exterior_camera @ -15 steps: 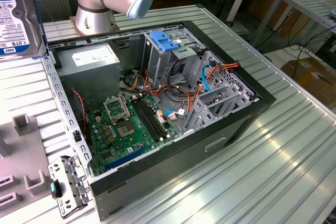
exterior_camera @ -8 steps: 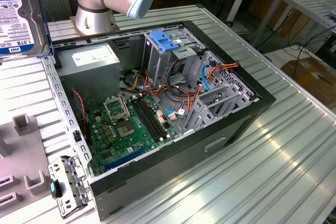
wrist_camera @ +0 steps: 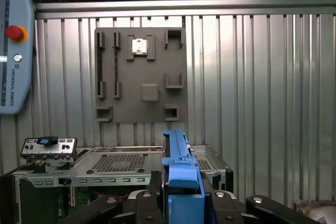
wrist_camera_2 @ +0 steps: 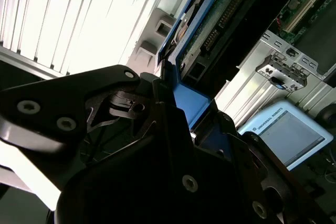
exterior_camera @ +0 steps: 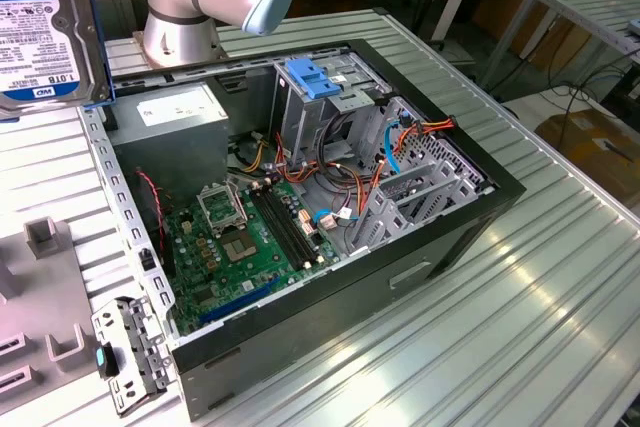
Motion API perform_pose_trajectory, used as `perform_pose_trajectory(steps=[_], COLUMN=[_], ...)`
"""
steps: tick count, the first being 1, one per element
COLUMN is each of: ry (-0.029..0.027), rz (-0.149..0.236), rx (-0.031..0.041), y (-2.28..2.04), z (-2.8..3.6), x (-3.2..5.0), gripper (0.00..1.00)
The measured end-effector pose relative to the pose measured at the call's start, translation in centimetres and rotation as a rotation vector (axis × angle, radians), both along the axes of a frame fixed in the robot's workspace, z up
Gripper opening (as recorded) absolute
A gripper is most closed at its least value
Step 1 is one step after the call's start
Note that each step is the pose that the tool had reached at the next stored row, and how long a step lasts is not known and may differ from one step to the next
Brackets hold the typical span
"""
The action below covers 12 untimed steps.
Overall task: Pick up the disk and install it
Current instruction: 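Pick up the disk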
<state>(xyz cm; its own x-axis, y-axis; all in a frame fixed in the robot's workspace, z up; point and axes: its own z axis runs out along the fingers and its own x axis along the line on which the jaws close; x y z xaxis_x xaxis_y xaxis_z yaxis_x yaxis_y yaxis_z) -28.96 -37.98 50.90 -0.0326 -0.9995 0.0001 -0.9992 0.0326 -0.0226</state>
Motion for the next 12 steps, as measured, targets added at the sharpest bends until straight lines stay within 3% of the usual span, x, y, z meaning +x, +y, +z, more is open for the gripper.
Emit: perform_pose_trajectory(steps=[12], ry=[0.0000], rz=[0.000], rx=[0.0000], y=[0.00], z=[0.00], x=[0.31], gripper=[0.37])
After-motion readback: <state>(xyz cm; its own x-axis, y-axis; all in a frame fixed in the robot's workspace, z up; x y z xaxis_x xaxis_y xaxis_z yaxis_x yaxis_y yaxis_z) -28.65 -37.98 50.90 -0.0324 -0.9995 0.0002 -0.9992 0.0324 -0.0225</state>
